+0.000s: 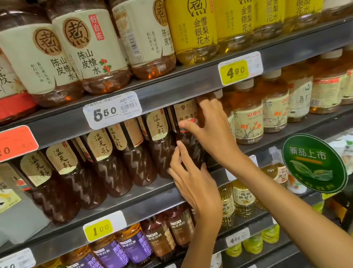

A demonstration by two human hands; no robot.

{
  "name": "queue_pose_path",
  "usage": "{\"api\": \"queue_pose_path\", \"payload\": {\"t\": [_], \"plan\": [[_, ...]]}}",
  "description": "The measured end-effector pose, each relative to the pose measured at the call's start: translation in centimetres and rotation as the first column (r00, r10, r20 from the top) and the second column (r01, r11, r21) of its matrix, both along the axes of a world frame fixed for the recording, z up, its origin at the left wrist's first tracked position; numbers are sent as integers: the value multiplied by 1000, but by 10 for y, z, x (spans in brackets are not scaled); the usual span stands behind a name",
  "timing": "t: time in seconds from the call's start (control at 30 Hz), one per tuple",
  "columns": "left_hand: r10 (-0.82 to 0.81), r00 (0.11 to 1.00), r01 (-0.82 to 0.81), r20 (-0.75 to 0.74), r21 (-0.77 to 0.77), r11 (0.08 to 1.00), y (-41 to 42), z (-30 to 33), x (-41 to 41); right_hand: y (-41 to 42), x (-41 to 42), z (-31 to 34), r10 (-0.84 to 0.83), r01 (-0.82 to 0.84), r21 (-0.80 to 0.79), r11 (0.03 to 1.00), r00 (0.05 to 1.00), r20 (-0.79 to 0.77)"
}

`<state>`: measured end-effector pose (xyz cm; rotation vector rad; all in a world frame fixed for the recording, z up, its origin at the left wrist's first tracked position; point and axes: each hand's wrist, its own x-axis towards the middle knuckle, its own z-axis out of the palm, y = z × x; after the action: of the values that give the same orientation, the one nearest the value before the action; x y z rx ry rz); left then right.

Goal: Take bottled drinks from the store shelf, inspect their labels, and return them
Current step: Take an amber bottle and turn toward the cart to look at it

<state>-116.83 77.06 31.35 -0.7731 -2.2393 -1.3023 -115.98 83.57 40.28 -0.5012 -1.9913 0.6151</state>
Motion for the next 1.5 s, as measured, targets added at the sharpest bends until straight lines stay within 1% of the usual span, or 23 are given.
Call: {"api": "queue_pose_path", "payload": {"t": [0.07, 0.1, 0.17, 0.2, 0.27, 0.33, 0.4, 0.47, 0.53, 0.6, 0.63, 0.7, 0.8, 0.87, 0.93, 1.0, 1.07, 1.13, 1.2, 1.27, 1.33, 1.43, 1.5], "plan": [[9, 1000, -9, 11, 9, 1000, 0, -1, 2, 6, 8, 1, 24, -24, 27, 999, 1000, 3], [17, 1000, -18, 12, 17, 1000, 0, -1, 3, 11, 14, 3, 18, -17, 36, 999, 999, -31], [36, 999, -37, 9, 61, 997, 1, -2, 9, 24, 24, 5, -37, 40, 31, 999, 993, -112], [50, 999, -51, 5, 88, 995, 2, -2, 14, 31, 26, 6, -66, 68, 20, 997, 992, -107], [72, 997, -73, 17, 141, 987, 8, -4, 28, 43, 24, 7, -105, 104, 15, 994, 994, 40], [54, 996, -67, 73, 183, 981, 21, -8, 44, 50, 21, 8, -72, 76, -14, 997, 980, 184], [18, 992, -40, 125, 177, 983, 36, -12, 55, 54, 22, 5, -2, 12, -46, 999, 980, 201], [-4, 983, -19, 185, 125, 992, 48, -16, 59, 57, 26, 1, 34, -27, -45, 999, 986, 162], [-16, 973, 0, 229, 69, 998, 53, -20, 59, 60, 32, 1, 24, -25, 1, 1000, 992, 124], [-60, 964, 42, 260, 74, 996, 51, -23, 56, 61, 38, 3, 22, -23, 22, 999, 997, 72], [-80, 957, 59, 278, 86, 995, 48, -22, 55, 60, 42, 4, 48, -48, -8, 999, 999, 18], [-114, 948, 86, 297, 107, 991, 44, -18, 50, 56, 50, 3, 123, -131, -95, 987, 989, -85], [-144, 959, 132, 244, 65, 989, 42, -10, 47, 52, 61, -2, 282, -308, -200, 930, 948, -148], [-154, 955, 140, 252, 72, 988, 42, -5, 49, 49, 71, -3, 372, -409, -216, 887, 908, -192], [-136, 949, 112, 284, 99, 989, 38, 1, 54, 43, 82, -1, 407, -447, -211, 869, 890, -207], [-137, 958, 109, 251, 122, 987, 28, 9, 57, 39, 93, 5, 437, -493, -229, 839, 862, -257], [-224, 947, 199, 231, 128, 972, 13, 23, 62, 37, 104, 17, 478, -566, -243, 788, 811, -336], [-370, 896, 331, 245, 186, 925, -2, 37, 72, 36, 114, 30, 513, -633, -273, 724, 759, -401], [-471, 853, 409, 223, 274, 870, -15, 46, 82, 35, 120, 39, 557, -696, -321, 642, 711, -430], [-532, 825, 453, 191, 341, 824, -26, 52, 92, 35, 124, 44, 619, -755, -344, 558, 655, -433], [-594, 776, 501, 213, 364, 785, -35, 55, 98, 37, 125, 48, 695, -817, -367, 444, 573, -434], [-682, 656, 552, 323, 410, 726, -45, 50, 102, 41, 122, 49, 819, -858, -466, 217, 420, -390], [-721, 572, 564, 391, 451, 691, -49, 44, 103, 42, 121, 45, 861, -864, -489, 122, 337, -381]]}}
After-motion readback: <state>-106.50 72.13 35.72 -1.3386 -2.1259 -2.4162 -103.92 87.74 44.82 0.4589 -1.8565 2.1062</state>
